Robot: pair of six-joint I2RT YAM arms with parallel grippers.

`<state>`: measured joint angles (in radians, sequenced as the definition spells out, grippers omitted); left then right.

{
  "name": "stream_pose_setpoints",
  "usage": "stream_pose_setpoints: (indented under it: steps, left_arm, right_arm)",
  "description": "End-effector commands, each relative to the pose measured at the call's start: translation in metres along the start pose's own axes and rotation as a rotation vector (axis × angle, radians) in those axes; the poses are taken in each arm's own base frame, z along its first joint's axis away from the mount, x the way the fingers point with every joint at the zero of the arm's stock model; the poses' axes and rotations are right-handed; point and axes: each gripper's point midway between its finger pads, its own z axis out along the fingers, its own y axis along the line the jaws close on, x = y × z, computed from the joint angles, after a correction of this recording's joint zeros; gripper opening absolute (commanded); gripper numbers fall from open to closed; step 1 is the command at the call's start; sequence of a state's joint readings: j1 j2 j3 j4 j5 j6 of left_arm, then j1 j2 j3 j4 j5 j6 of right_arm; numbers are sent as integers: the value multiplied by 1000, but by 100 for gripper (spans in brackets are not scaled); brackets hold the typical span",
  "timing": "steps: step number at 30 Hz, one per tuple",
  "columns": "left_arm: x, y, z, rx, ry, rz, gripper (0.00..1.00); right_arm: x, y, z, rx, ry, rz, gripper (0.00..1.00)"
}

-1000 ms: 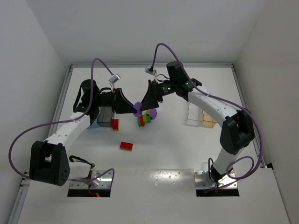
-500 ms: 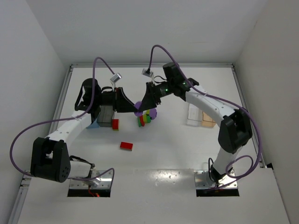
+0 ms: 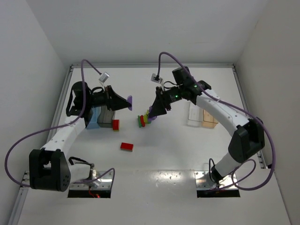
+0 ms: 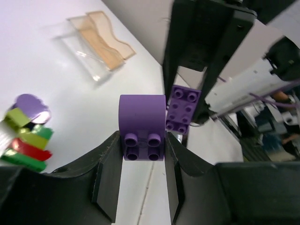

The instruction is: Sort the legos into containers by color

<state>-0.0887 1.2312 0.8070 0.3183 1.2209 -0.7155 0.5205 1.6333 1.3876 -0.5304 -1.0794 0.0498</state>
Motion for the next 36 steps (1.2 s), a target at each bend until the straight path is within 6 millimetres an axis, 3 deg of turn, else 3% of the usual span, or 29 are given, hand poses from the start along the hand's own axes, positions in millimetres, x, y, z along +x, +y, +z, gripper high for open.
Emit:
stream_pose_setpoints:
  steps: [1, 2, 4, 5, 6, 8, 10, 13, 20, 29, 32, 36]
  left_arm:
    - [-10, 6, -16, -89, -72, 64, 0]
    - [-14, 18, -22, -143, -86, 118, 0]
    - [-6, 51, -36, -370, -62, 50, 0]
    - [-18, 53, -45, -461, -79, 102, 0]
    - [-16, 81, -68, -679, -81, 118, 0]
    - [-17, 96, -93, -856, -95, 144, 0]
    - [-6, 115, -120, -1037, -56, 134, 0]
    - [10, 135, -138, -1153, 23, 109, 0]
    - [25, 163, -149, -1239, 136, 54, 0]
    - [42, 184, -153, -1276, 200, 0, 0]
    - [37, 183, -153, -1276, 191, 7, 0]
    - [21, 176, -168, -1344, 126, 37, 0]
  right_arm:
    - [7, 3, -16, 61, 9, -84, 0]
    - [7, -7, -20, 110, 12, -93, 0]
    - [10, -22, -30, 220, 20, -93, 0]
    - [4, -30, -31, 263, 5, -101, 0]
    - [-2, -33, -35, 307, -10, -116, 0]
    - [-11, -48, -43, 418, -35, -120, 0]
    - [-25, -61, -48, 483, -50, -132, 0]
    - [-45, -75, -46, 529, -72, -142, 0]
    - [-84, -92, -28, 514, -117, -128, 0]
    - [-106, -121, 10, 477, -119, -111, 0]
    - [-117, -125, 12, 502, -131, -141, 0]
    - [-117, -136, 13, 547, -97, -201, 0]
